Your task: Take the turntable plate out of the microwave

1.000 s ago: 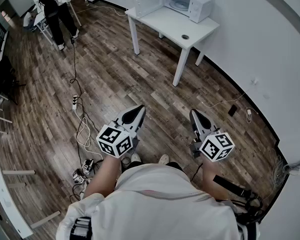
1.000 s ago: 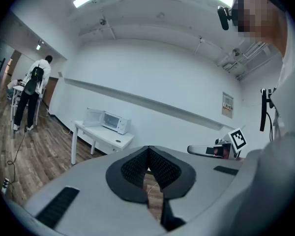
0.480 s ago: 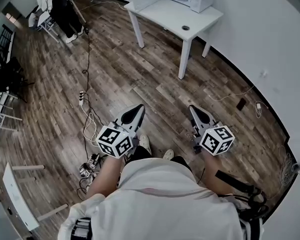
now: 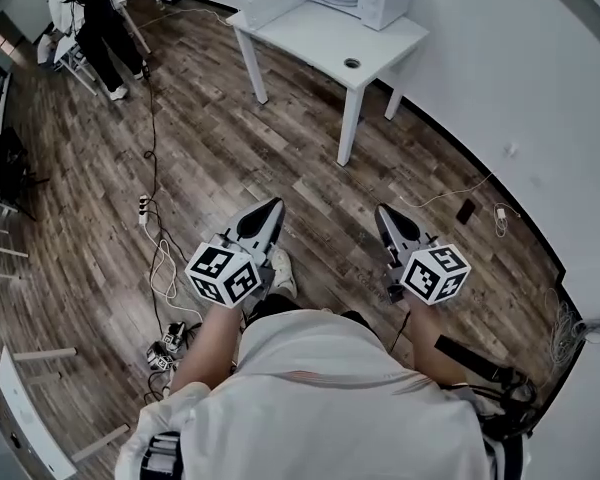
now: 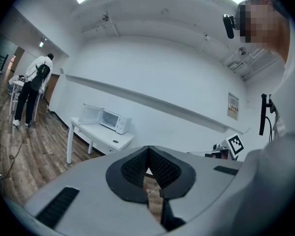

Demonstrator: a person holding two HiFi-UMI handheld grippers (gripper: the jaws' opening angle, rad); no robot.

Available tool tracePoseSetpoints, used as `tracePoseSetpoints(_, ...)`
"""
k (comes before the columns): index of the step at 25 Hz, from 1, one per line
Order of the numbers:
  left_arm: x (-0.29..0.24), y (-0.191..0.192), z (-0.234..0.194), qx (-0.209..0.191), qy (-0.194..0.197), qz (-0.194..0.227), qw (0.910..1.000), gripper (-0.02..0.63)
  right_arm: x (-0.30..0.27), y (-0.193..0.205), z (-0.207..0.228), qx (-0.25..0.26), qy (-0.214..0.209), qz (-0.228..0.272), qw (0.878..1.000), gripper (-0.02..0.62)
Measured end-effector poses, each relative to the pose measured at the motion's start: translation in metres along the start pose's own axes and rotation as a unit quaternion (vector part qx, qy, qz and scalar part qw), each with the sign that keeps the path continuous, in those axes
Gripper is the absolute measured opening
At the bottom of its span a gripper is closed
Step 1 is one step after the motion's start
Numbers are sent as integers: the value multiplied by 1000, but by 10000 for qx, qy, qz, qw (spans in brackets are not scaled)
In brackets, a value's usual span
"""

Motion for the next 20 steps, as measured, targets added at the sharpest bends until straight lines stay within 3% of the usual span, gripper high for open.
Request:
tracePoseSetpoints(6,-30,-18,-28,39,117,46,9999,11,-34,-18,20,111,129,-59,9998,3)
tracePoseSetpoints(15,-51,-70,-115,274,62,102,9996,11,-131,-51,11,315,137,31,9994,3)
tracePoseSetpoints(20,-61,-100,-165,216,77,114,9997,11,-189,-66,4,414,181,13,9990,3)
Point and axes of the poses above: the fingertips, and each gripper's own axes: x backward along the fingers, z to its right, y out of its underside, the point moved 8 cm from there along x, backward along the fingers, and after that the axes turned 9 degrees about x, right-handed, at the moved point
